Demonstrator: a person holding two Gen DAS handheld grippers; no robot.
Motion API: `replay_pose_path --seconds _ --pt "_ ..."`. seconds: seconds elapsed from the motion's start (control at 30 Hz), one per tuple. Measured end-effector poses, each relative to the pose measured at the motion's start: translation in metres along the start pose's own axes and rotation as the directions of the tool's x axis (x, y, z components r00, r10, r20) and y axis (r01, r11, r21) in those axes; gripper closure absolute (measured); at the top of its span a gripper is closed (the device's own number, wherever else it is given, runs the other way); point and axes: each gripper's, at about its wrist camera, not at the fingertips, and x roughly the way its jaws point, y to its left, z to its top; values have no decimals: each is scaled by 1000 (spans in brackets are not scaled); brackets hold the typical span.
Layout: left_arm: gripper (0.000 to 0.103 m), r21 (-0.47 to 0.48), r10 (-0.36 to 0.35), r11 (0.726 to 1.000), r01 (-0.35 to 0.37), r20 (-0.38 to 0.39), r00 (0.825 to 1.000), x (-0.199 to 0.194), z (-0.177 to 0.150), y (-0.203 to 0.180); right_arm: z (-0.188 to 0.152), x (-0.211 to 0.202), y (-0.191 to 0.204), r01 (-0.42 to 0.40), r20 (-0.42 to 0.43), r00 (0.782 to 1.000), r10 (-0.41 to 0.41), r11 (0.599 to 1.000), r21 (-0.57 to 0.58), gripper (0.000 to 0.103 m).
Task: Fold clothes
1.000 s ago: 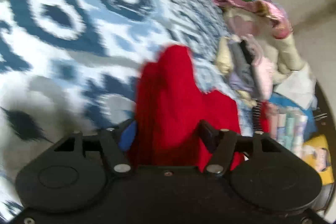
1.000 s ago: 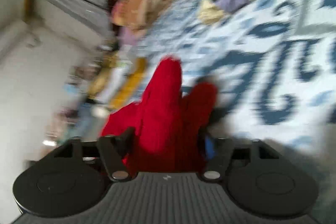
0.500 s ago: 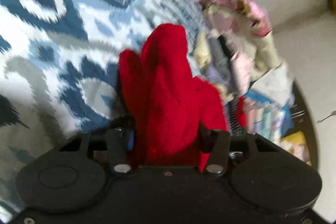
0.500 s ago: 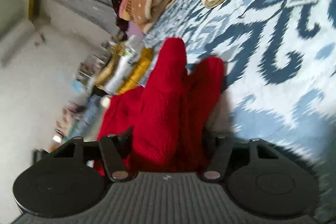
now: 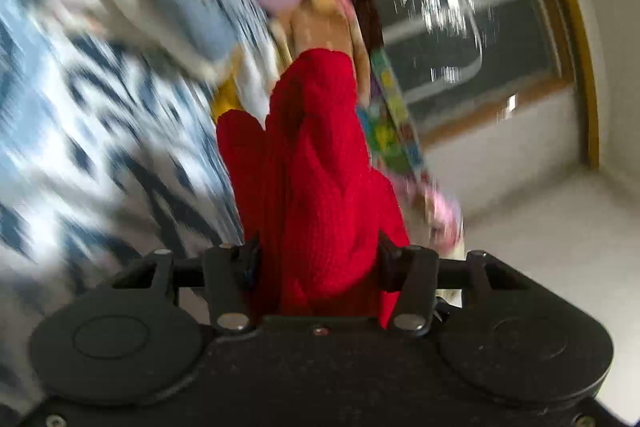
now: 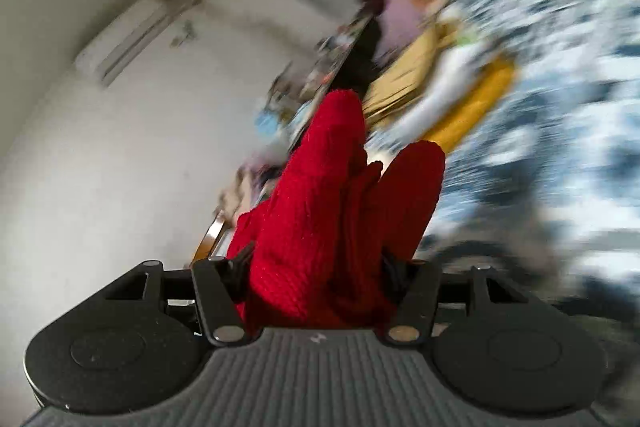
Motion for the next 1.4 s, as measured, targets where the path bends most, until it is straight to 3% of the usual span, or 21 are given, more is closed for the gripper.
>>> replay_pose_path --seconds 0.13,0.23,0.47,0.5,0.57,0.6,0.63,0.67,0.7,0.73,0.77,0.8,0.83,0.87,0.9,1.0,1.1,1.17,1.27,1.4 --pt "53 -59 14 998 -7 128 992 -51 44 31 -15 85 36 -67 -105 993 62 997 -41 44" --pt "52 -107 41 994 -17 221 974 -88 67 58 -37 142 54 -111 -182 978 103 993 -30 44" --pt "52 -165 90 986 -19 437 895 -155 103 102 -75 262 79 -228 -306 921 239 971 74 44" --pt "52 -177 107 984 -29 453 885 -159 106 110 -79 276 81 -217 -314 922 228 974 70 44" --pt "46 -242 205 965 -97 474 856 -161 114 140 -89 305 84 -114 -354 930 93 993 -39 38" --pt "43 -295 307 937 -184 452 837 -155 115 158 -96 319 83 -22 -374 927 -24 993 -117 22" --pt "42 -351 405 896 -271 399 823 -147 113 175 -105 331 80 81 -386 910 -155 976 -202 22" --pt "42 -400 496 845 -355 338 800 -139 111 193 -111 336 74 133 -390 894 -222 961 -241 23" --pt "41 -401 485 850 -341 345 803 -141 112 192 -117 338 68 170 -394 879 -268 949 -267 21" --pt "41 -398 466 860 -320 358 809 -143 112 189 -118 334 62 179 -386 884 -264 954 -242 20" --pt "40 -355 474 867 -350 372 798 -145 116 179 -117 327 56 177 -373 895 -243 963 -201 20" --pt "40 -310 494 866 -393 396 774 -147 117 171 -115 322 53 178 -363 903 -231 969 -174 20" --pt "40 -309 504 860 -407 393 769 -147 116 170 -112 317 52 177 -350 909 -227 970 -168 20" --pt "40 -310 515 854 -418 388 765 -147 115 170 -110 312 53 177 -336 915 -225 970 -167 20" --pt "40 -337 495 861 -381 377 783 -148 113 176 -107 306 55 178 -321 920 -224 970 -166 20" --pt "40 -344 472 869 -355 363 803 -148 109 178 -103 296 53 192 -321 918 -234 969 -158 20" --pt "41 -287 453 885 -367 345 822 -143 103 170 -112 303 49 161 -382 902 -201 978 -135 20" --pt "50 -263 433 896 -358 346 832 -142 99 169 -122 311 49 145 -407 892 -196 978 -152 21" --pt "61 -241 386 920 -310 419 822 -155 98 168 -132 313 59 78 -375 917 -132 985 -155 39" --pt "63 -160 277 961 -225 572 772 -184 98 149 -136 322 109 -85 -351 937 1 970 -227 46"
